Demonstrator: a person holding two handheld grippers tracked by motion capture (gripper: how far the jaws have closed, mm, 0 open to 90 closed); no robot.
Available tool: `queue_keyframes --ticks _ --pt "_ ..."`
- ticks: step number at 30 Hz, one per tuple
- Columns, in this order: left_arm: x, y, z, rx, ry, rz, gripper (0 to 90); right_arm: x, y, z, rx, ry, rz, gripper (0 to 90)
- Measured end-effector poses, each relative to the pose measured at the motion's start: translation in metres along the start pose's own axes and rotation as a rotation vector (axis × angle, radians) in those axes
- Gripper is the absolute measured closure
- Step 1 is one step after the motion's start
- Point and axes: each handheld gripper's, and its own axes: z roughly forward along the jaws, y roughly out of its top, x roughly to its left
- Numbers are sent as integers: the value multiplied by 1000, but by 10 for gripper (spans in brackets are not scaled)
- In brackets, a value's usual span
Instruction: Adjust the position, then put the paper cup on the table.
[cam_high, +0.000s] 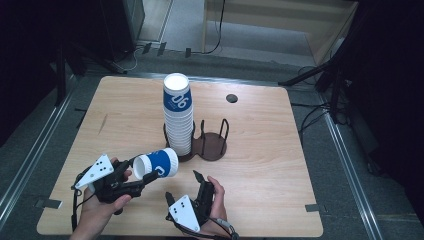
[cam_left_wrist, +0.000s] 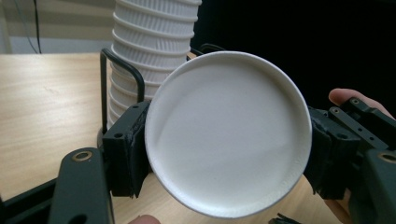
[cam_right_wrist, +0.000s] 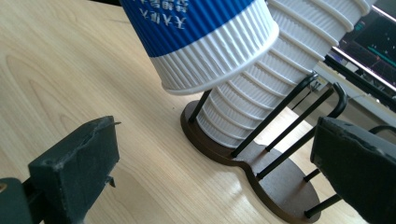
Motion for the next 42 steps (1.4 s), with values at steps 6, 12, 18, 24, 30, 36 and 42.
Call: queue_keyframes --ticks 6,12,18,24,30,36,42 --pt "1 -2 0 -56 24 9 283 -8 3 0 -6 -22 91 11" --pt "3 -5 0 -97 44 14 284 -13 5 1 3 -85 190 27" --pt "3 -5 0 -107 48 19 283 -18 6 -1 -2 -89 297 46" --pt "4 -5 -1 -122 51 15 284 -17 8 -1 1 -76 356 52" --pt "5 -6 -2 -130 46 11 284 -19 10 0 22 -135 436 51" --pt "4 -5 -2 -140 53 9 284 -19 17 -2 51 -61 550 0" --pt "3 -8 0 -149 51 13 284 -27 26 -1 57 -35 716 0"
